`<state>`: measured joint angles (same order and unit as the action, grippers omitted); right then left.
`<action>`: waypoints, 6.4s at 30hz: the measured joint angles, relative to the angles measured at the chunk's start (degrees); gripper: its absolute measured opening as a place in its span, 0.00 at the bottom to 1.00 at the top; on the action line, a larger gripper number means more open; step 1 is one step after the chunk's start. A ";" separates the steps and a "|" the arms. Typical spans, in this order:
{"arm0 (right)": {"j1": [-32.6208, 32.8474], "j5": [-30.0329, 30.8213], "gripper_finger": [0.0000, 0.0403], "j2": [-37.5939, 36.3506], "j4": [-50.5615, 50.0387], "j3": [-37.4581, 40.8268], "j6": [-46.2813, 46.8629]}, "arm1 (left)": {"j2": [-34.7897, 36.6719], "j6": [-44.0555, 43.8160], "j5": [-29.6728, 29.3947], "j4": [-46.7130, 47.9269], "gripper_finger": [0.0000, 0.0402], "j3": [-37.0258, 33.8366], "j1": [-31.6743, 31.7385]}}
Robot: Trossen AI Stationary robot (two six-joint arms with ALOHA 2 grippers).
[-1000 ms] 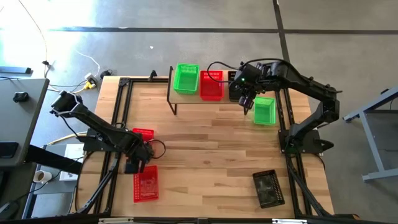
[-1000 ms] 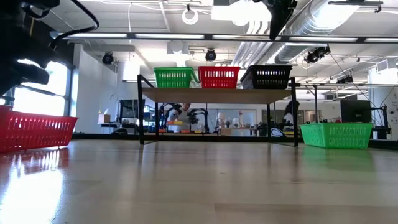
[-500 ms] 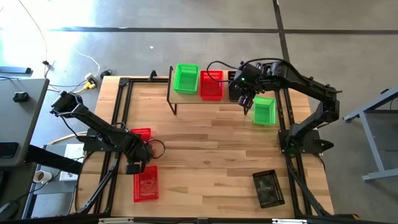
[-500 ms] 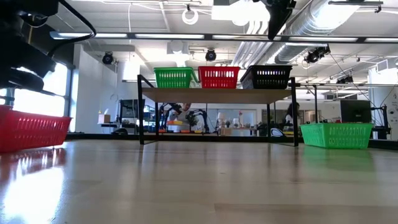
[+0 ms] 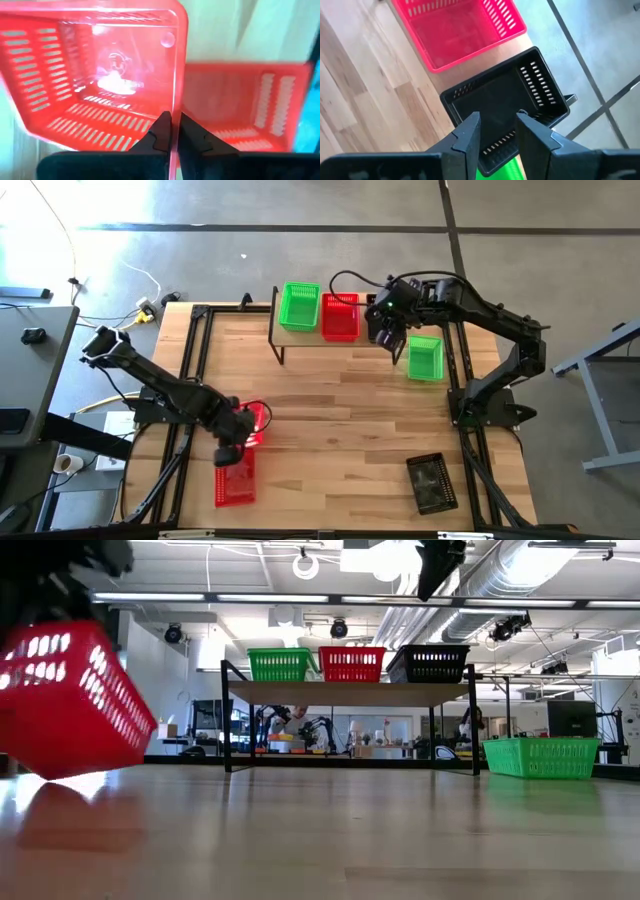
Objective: Stack baskets on shelf by color
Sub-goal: Stack the top red bin on top of the red bin on the shelf
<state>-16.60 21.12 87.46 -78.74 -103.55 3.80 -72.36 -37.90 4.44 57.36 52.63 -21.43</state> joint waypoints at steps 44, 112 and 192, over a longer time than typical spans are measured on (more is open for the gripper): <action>-0.26 11.00 0.27 0.02 3.17 0.00 21.18 | 0.04 54.47 -29.82 -24.21 0.00 36.13 40.51; 4.02 1.61 0.26 6.86 36.67 0.39 36.77 | -21.51 76.91 -55.26 -13.31 0.00 35.81 30.71; -9.74 -3.16 0.00 6.73 28.19 -1.45 33.86 | -21.36 75.98 -56.45 -20.27 0.51 35.70 27.95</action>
<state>-26.34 17.96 94.19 -50.55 -105.00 37.66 -93.72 38.09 -52.01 37.08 88.33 6.52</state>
